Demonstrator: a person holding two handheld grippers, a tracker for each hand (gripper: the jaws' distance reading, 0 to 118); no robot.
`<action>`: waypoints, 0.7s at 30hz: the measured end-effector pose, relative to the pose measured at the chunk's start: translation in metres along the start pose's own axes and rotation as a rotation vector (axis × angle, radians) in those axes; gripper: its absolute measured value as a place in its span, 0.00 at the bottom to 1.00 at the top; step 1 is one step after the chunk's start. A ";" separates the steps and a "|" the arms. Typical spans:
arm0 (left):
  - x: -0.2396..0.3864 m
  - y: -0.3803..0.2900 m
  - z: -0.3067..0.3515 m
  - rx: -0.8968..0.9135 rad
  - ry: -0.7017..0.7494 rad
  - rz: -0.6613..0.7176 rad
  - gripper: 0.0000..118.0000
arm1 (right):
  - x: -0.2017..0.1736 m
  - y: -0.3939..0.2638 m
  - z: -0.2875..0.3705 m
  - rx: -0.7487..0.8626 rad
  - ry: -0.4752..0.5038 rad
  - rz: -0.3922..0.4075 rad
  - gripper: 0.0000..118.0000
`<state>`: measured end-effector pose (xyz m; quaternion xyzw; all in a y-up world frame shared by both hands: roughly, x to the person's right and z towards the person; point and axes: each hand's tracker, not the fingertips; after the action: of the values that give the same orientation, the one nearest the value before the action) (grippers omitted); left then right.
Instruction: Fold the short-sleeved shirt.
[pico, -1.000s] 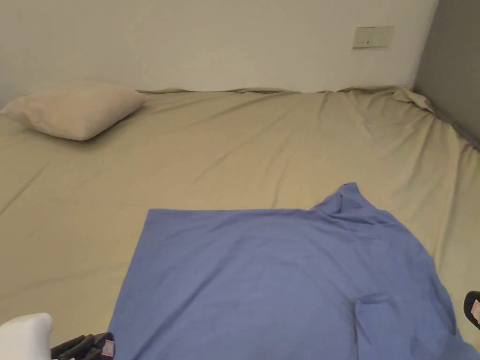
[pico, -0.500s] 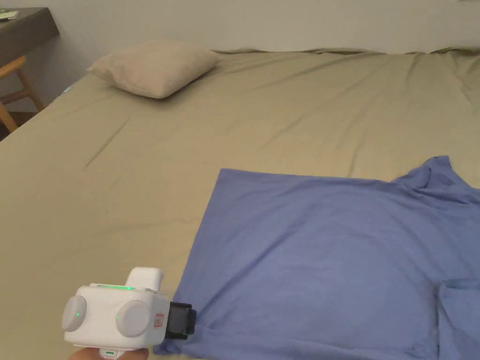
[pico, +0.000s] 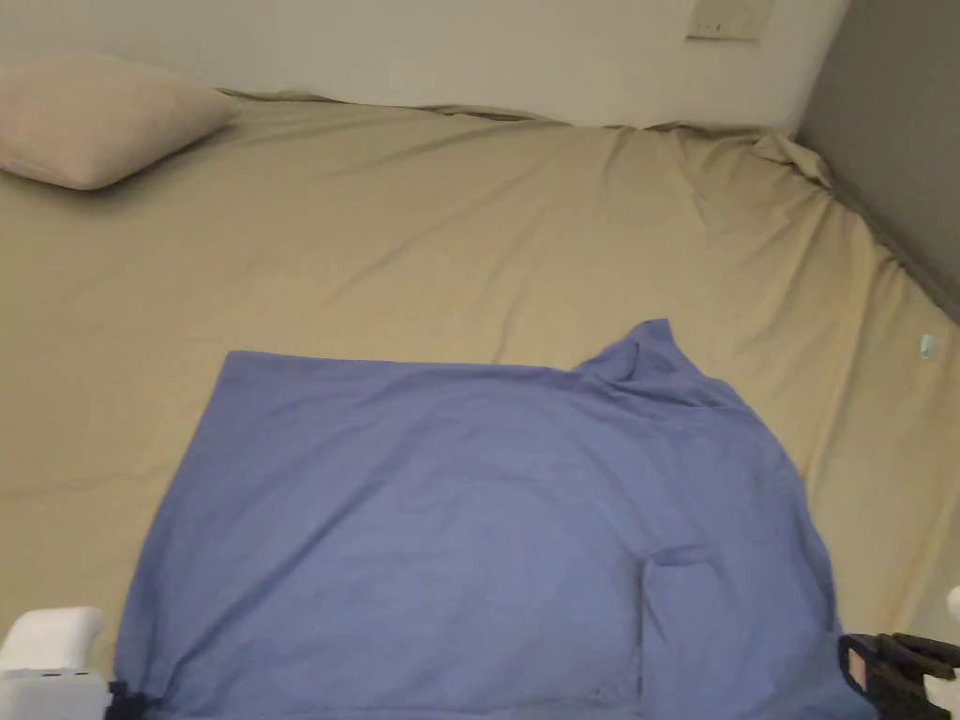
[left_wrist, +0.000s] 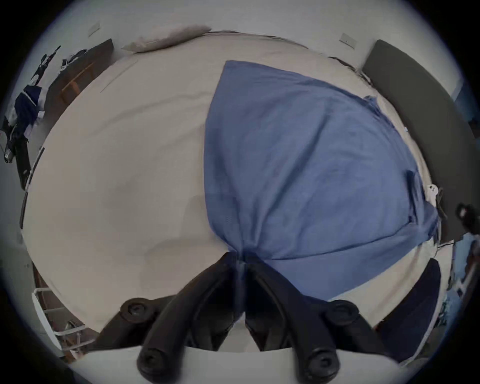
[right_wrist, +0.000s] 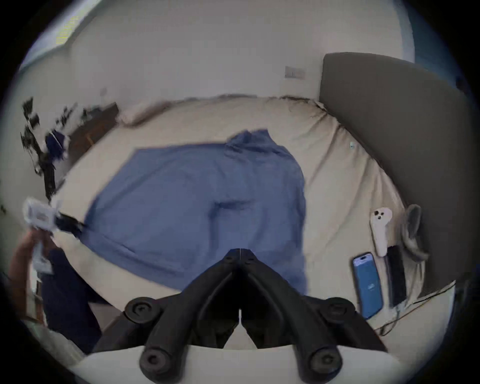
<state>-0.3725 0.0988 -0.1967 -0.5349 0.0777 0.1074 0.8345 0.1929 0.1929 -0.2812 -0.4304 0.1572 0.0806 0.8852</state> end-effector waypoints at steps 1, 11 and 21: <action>-0.004 0.000 0.002 0.014 -0.022 0.037 0.03 | 0.015 -0.003 -0.010 -0.044 0.004 -0.004 0.27; -0.001 -0.008 0.008 -0.033 -0.054 0.098 0.03 | 0.093 -0.052 -0.103 -0.435 -0.014 -0.117 0.96; -0.026 -0.005 0.022 -0.015 -0.220 0.303 0.03 | 0.089 -0.046 -0.055 -0.220 0.184 -0.341 0.05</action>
<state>-0.3955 0.1140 -0.1772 -0.5085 0.0649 0.2903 0.8081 0.2779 0.1220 -0.3099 -0.5501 0.1525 -0.0930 0.8158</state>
